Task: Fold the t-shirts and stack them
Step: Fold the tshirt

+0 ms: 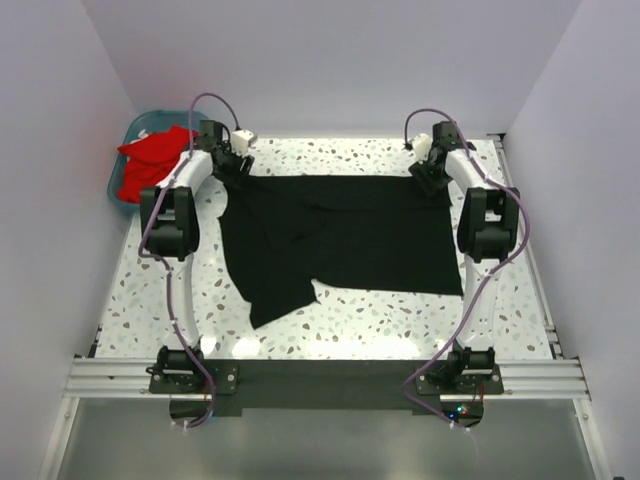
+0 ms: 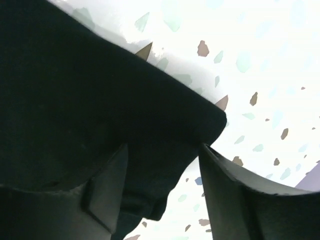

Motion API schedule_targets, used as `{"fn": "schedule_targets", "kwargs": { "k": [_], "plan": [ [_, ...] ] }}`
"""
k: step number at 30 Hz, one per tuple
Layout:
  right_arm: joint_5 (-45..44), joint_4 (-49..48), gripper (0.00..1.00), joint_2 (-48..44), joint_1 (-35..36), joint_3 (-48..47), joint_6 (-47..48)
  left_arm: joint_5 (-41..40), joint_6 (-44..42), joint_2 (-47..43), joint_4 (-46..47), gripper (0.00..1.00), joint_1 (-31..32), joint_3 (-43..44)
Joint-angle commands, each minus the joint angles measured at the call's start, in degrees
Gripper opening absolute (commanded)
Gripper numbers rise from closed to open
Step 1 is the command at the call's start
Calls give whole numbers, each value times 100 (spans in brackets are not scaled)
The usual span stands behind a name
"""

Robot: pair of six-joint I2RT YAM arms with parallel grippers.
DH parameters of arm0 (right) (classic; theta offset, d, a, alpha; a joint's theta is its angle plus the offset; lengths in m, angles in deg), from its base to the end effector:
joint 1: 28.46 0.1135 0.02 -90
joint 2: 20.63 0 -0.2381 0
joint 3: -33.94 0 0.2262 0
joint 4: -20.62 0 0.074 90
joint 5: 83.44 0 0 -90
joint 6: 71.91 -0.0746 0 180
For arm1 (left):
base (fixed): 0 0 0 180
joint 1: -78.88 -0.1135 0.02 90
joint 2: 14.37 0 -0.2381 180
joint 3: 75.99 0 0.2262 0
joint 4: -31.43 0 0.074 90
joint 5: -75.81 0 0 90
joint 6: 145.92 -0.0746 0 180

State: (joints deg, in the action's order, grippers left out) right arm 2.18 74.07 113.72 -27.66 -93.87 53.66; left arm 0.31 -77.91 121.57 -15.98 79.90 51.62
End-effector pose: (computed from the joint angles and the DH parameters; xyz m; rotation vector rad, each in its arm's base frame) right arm 0.4854 0.0011 0.1295 -0.8004 2.5235 -0.3086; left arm 0.4968 -0.0275 0.1255 0.5959 2.4350 -0.1728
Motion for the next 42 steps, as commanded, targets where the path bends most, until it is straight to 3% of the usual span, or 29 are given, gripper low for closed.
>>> {"fn": "schedule_targets", "kwargs": {
  "k": [1,3,5,6,8,11,16,19,23,27,42],
  "plan": [
    [429,332,64,-478,17,-157,-191,666,-295,-689,-172,64,-102,-137],
    [805,673,80,-1031,17,-35,-139,1244,-524,-1460,-189,69,-102,-472],
    [1044,1026,94,-1618,17,210,62,1728,-1111,-2268,-381,85,-102,-1139],
    [1158,1515,98,-1839,17,316,220,1871,-1340,-2543,-479,93,-102,-1368],
    [1510,1931,99,-2244,17,676,694,2178,-2086,-3027,-1046,95,-102,-2036],
    [1712,2345,98,-3298,-1,2157,1475,2688,-3001,-3958,-1814,96,-102,-2949],
    [1362,2321,87,-4459,8,3909,2058,2681,-4004,-4707,-2457,86,-102,-4514],
    [1133,1706,71,-4890,-1,5052,2331,2462,-4058,-5155,-2361,84,56,-5216],
    [895,1002,54,-5172,-1,5906,2621,2268,-4023,-5507,-2141,83,232,-5650],
    [825,641,46,-5138,-1,6311,2701,2057,-4005,-5561,-2000,82,355,-5852],
    [702,149,41,-5261,-1,7155,2938,1890,-3786,-5561,-1789,82,619,-6001]
  ]
}}
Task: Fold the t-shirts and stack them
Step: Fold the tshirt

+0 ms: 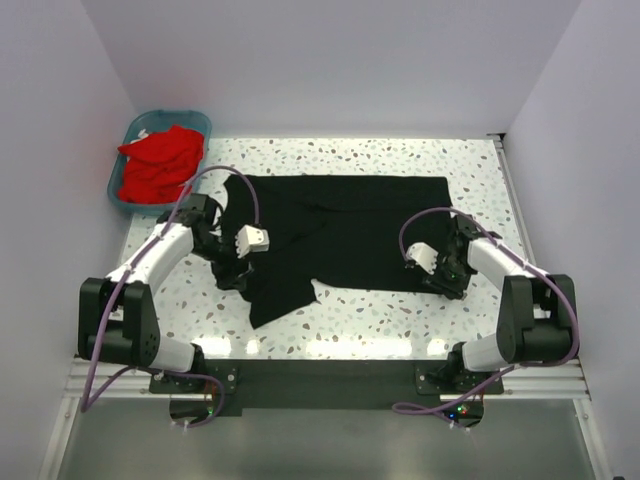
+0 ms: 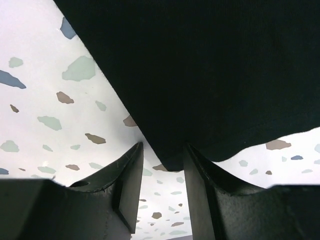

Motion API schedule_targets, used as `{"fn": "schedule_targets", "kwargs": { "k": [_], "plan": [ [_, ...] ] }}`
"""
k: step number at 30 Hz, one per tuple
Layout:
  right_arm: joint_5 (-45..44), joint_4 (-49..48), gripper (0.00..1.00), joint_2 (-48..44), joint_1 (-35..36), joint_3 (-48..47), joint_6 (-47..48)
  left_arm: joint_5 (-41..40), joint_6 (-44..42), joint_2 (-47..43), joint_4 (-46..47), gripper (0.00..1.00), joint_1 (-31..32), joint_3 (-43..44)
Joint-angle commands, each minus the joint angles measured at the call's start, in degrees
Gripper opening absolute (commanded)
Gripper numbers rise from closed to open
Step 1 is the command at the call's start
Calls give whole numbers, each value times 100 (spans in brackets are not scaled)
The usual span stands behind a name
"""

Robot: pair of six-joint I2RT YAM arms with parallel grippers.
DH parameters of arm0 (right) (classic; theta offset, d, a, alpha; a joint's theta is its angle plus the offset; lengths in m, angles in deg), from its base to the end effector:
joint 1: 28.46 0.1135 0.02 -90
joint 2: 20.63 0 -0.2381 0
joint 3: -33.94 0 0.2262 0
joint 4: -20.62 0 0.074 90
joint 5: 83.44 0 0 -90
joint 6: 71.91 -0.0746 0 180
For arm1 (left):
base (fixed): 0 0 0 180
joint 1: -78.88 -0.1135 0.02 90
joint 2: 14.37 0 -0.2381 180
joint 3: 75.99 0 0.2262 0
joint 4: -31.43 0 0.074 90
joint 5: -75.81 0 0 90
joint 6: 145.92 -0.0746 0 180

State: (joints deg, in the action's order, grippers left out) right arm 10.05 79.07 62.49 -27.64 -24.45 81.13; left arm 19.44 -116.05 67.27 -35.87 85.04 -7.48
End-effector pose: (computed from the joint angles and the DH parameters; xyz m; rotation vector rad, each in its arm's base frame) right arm 0.2145 0.0076 0.1078 -1.5956 2.5502 -0.0141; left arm 0.2225 -0.0656 0.1635 1.5128 2.1934 -0.6162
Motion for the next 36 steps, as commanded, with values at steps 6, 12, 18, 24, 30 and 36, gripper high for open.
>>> {"fn": "schedule_targets", "kwargs": {
  "k": [6,12,18,24,30,36],
  "plan": [
    [-138,-616,20,100,-12,302,120,-207,-208,-386,244,78,430,-512],
    [-94,-475,0,-14,-3,196,-3,-612,-112,-641,1016,74,843,-1058],
    [-41,-308,0,-32,-3,3,-108,-638,-7,-440,1457,71,1028,-1024],
    [-59,-229,0,-32,-3,-68,-126,-252,-384,-360,879,72,1090,-848],
    [-41,-123,0,-67,-3,-129,-152,30,-797,-992,367,75,1388,-900],
    [-32,-132,0,3,-3,-147,-187,-128,-780,-800,823,77,1766,-1208]
  ]
}}
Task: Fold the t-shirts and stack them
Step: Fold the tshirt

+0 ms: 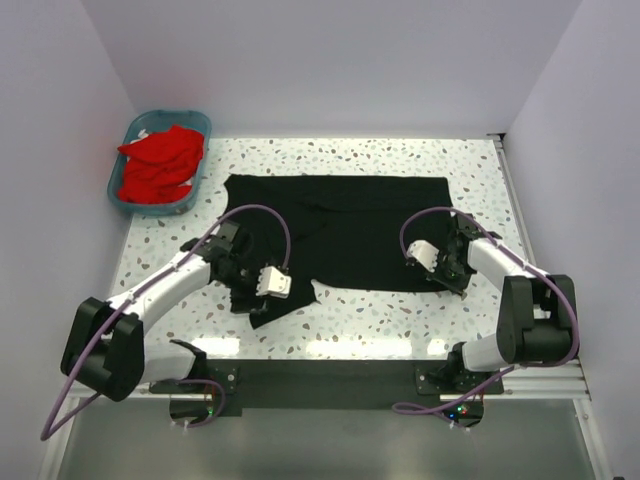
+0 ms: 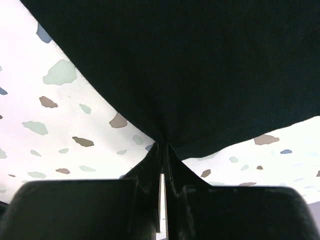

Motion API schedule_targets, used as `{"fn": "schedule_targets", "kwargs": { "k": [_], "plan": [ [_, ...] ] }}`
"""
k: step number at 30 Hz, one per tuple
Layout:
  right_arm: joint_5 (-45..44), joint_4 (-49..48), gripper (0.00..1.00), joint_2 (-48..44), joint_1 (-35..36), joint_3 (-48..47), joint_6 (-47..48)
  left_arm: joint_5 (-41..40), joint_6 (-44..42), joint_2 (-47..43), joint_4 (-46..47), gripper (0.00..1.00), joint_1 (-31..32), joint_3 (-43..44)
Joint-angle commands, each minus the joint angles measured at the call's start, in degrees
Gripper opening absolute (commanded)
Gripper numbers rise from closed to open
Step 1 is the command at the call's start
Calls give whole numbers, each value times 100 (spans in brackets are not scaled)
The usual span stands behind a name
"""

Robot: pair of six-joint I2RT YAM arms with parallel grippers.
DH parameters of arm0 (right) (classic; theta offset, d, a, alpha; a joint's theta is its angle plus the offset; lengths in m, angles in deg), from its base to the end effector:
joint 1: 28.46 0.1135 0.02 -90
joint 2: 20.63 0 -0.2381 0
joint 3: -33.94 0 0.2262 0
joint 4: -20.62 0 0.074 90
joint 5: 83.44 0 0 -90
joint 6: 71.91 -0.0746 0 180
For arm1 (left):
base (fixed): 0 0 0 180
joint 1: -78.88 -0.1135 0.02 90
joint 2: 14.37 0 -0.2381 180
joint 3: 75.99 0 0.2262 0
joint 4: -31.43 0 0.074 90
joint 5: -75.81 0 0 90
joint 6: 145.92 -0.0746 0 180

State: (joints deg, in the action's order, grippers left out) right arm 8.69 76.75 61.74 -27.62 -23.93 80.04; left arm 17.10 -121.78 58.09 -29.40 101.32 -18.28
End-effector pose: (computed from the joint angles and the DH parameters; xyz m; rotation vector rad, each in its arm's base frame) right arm 0.2183 0.0060 0.1091 -1.5568 2.5422 -0.0765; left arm 0.1713 -0.1126 0.1495 1.9164 1.8391 -0.5664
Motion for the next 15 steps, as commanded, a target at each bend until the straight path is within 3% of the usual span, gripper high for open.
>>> {"fn": "schedule_targets", "kwargs": {
  "k": [1,11,12,15],
  "plan": [
    [103,100,0,86,-5,-217,-87,79,-199,162,247,78,173,-172],
    [68,161,0,157,4,-358,-105,-553,-699,637,625,76,375,-840],
    [68,161,0,165,-5,-366,-96,-597,-708,707,660,74,367,-884],
    [94,187,0,166,-5,-393,-113,-668,-743,734,591,51,367,-928]
  ]
}}
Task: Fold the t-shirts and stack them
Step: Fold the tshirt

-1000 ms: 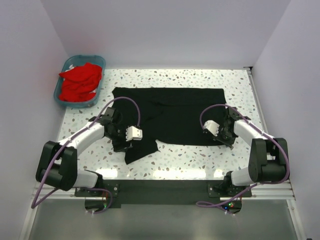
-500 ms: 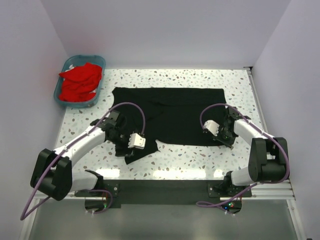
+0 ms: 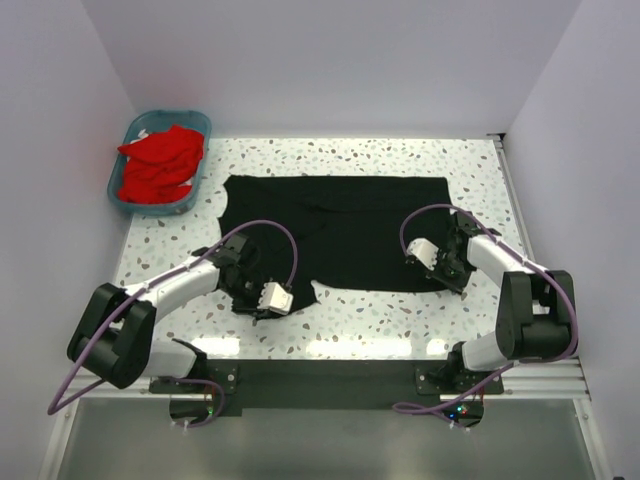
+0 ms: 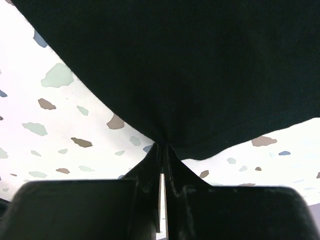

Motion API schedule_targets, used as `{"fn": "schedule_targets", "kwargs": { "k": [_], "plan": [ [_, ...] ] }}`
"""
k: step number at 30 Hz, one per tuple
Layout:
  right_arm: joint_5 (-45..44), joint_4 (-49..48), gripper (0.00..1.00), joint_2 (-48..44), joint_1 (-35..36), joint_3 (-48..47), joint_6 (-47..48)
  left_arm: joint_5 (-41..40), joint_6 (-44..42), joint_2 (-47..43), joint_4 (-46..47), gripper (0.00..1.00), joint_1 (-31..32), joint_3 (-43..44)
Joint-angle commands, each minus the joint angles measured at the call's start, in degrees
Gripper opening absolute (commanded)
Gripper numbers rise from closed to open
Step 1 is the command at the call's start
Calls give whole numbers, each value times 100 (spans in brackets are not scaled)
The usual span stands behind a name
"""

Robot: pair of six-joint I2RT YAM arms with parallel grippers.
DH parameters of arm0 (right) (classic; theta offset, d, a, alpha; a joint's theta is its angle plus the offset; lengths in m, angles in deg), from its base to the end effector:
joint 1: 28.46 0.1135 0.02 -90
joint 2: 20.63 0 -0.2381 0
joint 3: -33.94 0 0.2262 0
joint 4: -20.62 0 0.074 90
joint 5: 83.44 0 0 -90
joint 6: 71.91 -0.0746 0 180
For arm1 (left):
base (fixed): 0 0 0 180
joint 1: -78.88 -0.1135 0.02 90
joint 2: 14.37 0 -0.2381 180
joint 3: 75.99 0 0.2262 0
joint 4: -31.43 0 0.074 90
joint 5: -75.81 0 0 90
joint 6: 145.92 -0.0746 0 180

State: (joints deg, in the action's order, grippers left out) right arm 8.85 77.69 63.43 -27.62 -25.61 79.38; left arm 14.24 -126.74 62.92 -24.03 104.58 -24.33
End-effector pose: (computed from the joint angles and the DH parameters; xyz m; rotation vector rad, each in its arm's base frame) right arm 0.2229 0.0062 0.1095 -1.5487 2.5623 -0.0592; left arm 0.1587 -0.1158 0.1100 2.0926 1.7942 -0.5623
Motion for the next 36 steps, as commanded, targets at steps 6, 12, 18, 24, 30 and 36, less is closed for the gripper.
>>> {"fn": "schedule_targets", "kwargs": {
  "k": [6,12,18,24,30,36],
  "plan": [
    [193,506,0,-257,-5,-400,-30,101,218,-433,-755,3,-169,300],
    [430,1226,0,-565,-285,-944,207,479,-36,-365,-2099,0,-1442,2161],
    [510,1631,0,-679,-436,-1182,532,594,25,-592,-2575,0,-1532,2464],
    [598,2193,0,-1223,-453,-1007,795,620,165,-1067,-3208,0,-1532,2586],
    [685,2054,0,-883,-523,-1400,717,349,543,-717,-2753,0,-1532,3059],
    [826,2018,0,426,-515,-2568,489,84,272,765,-2593,0,-1532,4280]
  ]
}}
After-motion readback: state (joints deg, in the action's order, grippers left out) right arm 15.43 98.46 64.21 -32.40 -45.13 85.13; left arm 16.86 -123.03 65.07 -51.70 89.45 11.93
